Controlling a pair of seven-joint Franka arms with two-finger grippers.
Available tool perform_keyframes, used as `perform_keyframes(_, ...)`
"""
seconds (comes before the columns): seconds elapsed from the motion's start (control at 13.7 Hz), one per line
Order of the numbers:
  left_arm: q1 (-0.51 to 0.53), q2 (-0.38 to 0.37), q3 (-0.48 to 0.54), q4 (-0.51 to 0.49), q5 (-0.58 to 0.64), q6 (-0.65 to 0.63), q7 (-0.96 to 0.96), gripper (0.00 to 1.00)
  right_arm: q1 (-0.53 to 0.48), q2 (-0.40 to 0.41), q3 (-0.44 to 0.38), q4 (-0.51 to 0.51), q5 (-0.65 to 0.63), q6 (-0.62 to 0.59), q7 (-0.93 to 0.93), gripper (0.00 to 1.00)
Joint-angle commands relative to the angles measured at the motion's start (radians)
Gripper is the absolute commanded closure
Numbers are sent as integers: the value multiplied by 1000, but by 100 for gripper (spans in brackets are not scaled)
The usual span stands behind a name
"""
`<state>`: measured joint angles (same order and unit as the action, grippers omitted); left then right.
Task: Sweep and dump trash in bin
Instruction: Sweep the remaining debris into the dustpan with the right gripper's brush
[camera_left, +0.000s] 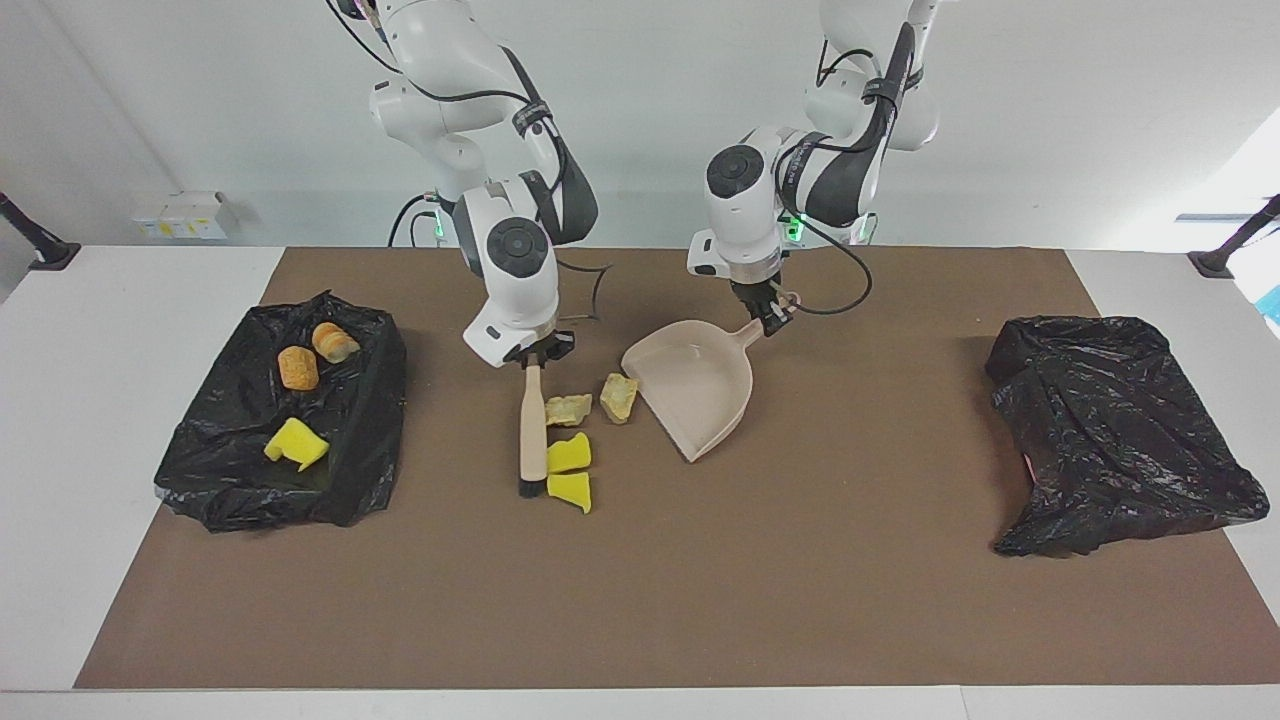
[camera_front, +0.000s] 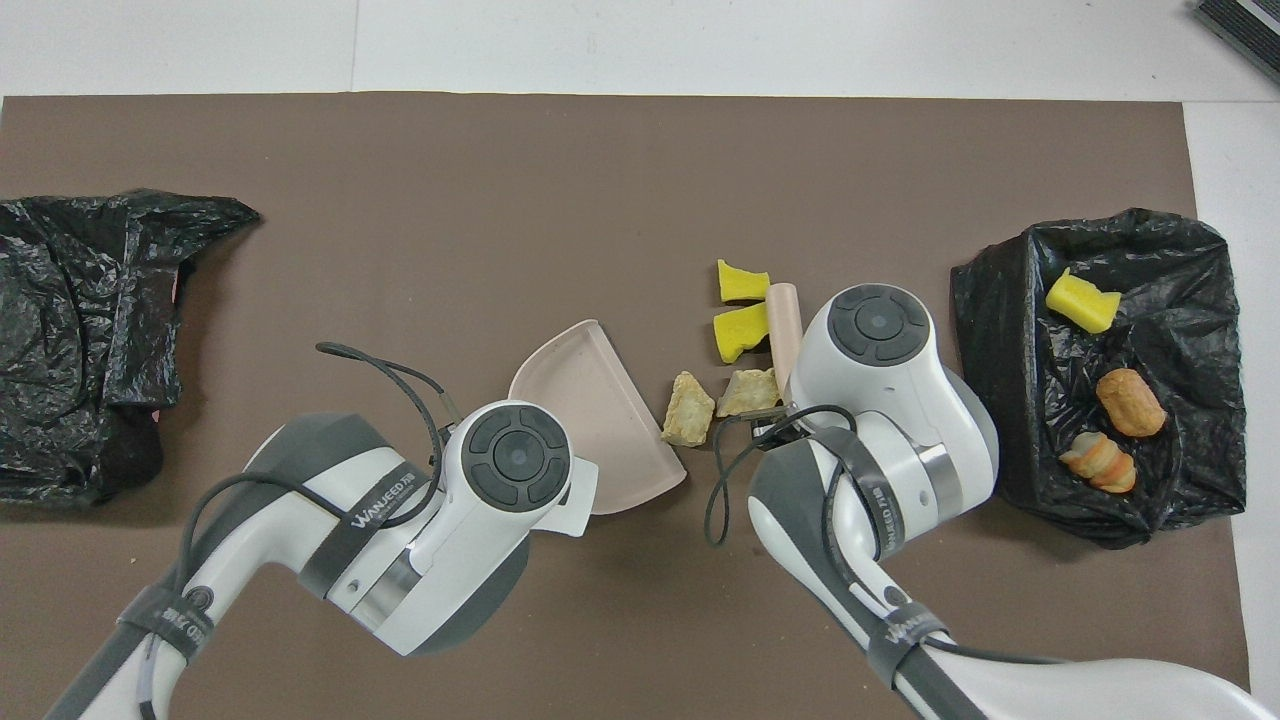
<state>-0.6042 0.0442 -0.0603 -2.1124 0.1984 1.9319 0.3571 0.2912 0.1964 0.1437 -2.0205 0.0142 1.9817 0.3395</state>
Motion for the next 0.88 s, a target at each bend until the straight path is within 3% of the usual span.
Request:
perform_keyframes(0.0,-2,-26,8,-29,6,27,64,100,66,-9,17,-4,49,-21,-54,100)
perform_keyframes(0.44,10,-27,10,-67,-7,156,135,100,94,-32,109,-4,119,-29,-89,100)
perform_keyframes(0.8,81,2,10,-44,-47,176,193,100,82,-26,108,58,115,-27,-88,100)
